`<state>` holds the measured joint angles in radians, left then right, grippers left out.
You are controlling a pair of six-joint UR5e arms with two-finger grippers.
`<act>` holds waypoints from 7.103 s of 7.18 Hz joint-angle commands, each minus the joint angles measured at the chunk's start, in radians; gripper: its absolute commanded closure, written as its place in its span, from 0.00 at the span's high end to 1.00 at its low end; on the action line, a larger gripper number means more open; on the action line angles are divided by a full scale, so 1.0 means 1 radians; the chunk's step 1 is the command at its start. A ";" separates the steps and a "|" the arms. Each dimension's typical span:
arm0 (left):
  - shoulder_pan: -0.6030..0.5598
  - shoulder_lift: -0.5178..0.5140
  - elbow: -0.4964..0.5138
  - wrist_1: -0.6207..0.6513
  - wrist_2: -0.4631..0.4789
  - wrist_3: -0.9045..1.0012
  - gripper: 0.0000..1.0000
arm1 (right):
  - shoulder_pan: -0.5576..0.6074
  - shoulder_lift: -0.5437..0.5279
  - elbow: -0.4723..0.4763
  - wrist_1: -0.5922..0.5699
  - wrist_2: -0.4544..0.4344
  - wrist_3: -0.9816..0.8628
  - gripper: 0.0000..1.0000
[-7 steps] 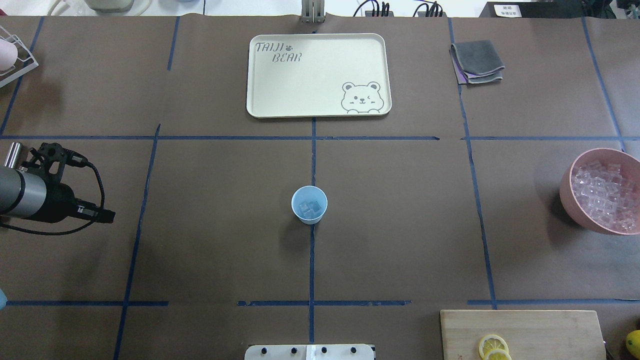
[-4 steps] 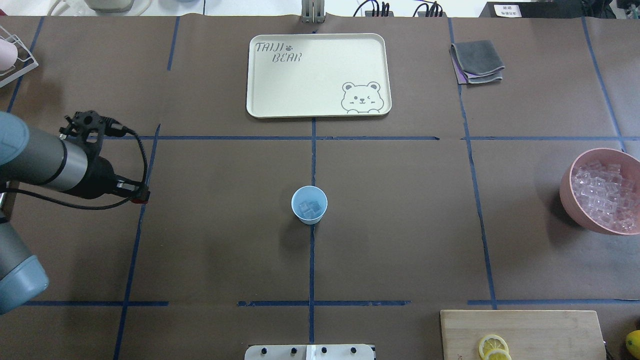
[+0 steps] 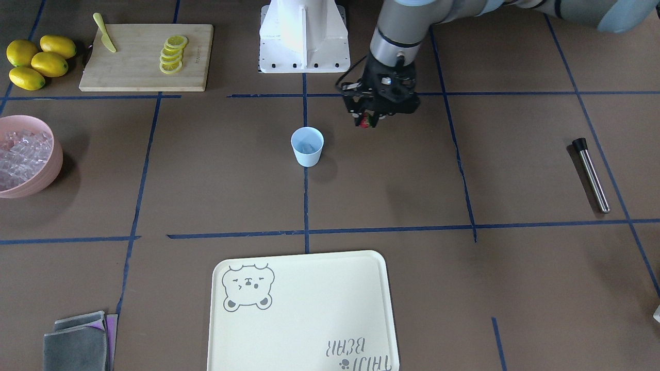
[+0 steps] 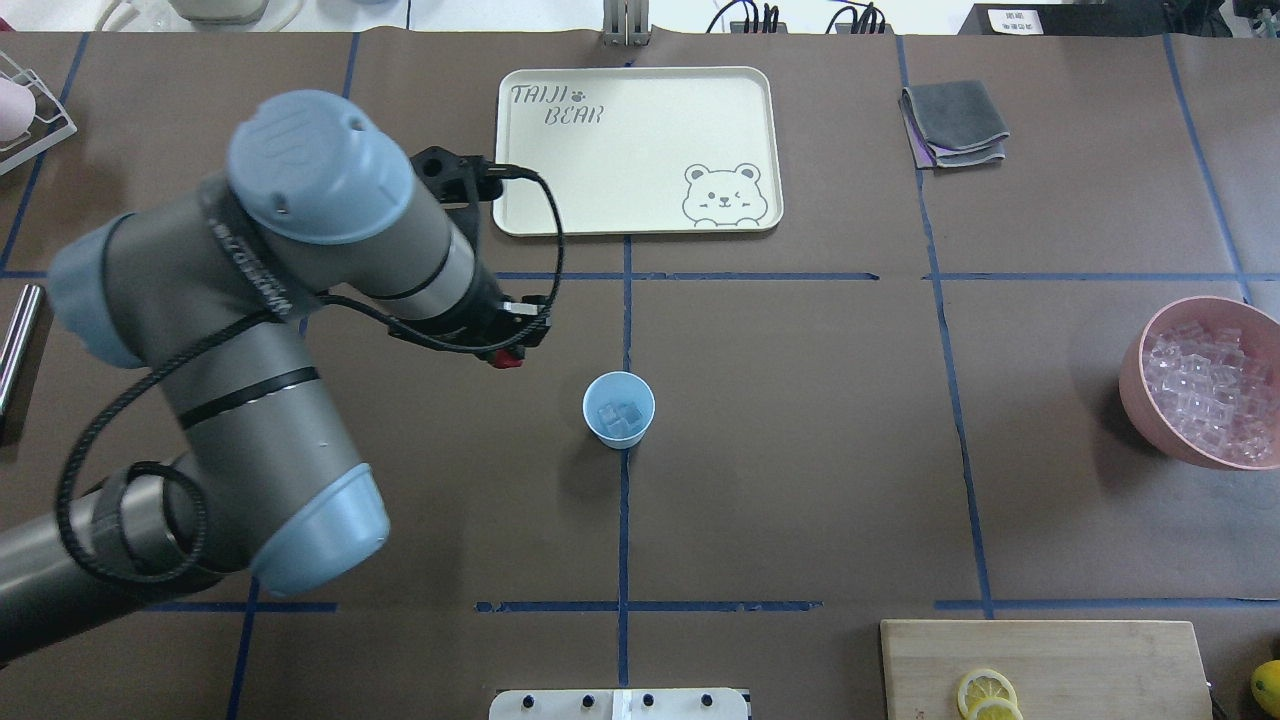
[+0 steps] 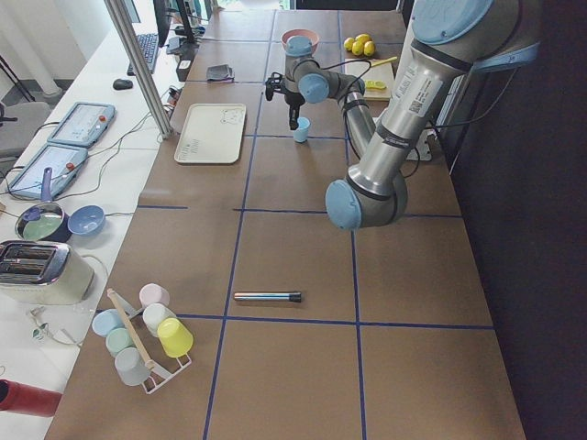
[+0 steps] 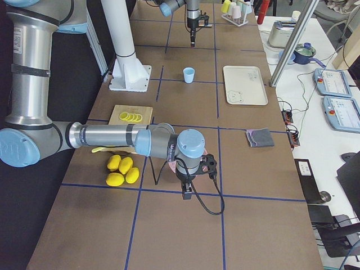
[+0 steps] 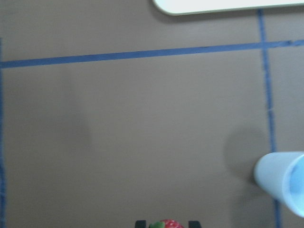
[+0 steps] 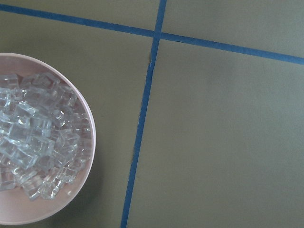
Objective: Mash ice and strawberries in cup
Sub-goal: 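Carry the strawberry over the light-blue cup with the left gripper, then open the left gripper to drop the strawberry into the cup, then move the left arm back toward the metal pestle rod, then grasp the metal pestle rod with the left gripper and lift it, then carry the pestle over the light-blue cup with the left gripper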
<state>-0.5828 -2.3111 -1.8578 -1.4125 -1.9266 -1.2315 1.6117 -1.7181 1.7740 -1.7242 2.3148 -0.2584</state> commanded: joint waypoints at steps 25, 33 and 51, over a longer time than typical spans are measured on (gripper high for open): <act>-0.747 0.613 0.521 -0.562 -0.453 1.080 1.00 | -0.001 0.011 -0.001 0.002 0.002 -0.001 1.00; -0.591 0.674 0.626 -0.953 -0.315 0.730 1.00 | -0.001 0.011 -0.005 0.002 0.002 -0.001 1.00; -0.314 0.282 0.298 -1.535 -0.246 0.527 0.00 | 0.016 0.014 -0.002 0.002 0.000 0.001 1.00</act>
<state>-0.9675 -1.9759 -1.5573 -2.8544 -2.2419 -0.7014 1.6265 -1.7047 1.7723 -1.7227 2.3153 -0.2584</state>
